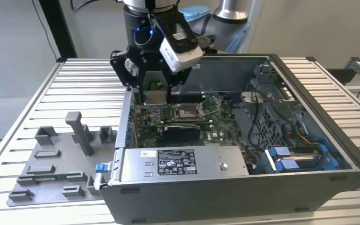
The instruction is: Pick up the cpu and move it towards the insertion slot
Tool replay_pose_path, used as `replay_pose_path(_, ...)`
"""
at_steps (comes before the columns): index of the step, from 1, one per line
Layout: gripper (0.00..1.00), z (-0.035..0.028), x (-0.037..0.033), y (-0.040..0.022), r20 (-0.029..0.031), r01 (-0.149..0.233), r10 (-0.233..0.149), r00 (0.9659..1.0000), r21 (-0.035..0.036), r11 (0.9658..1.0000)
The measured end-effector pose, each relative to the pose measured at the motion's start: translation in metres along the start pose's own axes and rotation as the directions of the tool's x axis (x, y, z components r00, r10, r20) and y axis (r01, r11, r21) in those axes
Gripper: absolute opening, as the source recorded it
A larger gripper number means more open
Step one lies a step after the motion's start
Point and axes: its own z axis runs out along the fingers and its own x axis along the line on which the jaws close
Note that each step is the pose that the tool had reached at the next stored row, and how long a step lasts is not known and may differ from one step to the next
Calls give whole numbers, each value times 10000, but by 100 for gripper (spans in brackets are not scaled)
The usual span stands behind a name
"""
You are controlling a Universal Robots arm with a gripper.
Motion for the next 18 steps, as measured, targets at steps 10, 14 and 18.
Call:
replay_pose_path(10, 0, 1, -455, -11, 0, 0, 0, 10000, 0, 10000)
replay_pose_path(14, 0, 1, -637, -16, 0, -1, 1, 10000, 0, 10000)
replay_pose_path(18, 0, 1, -800, -20, -1, -1, 1, 10000, 1, 10000)
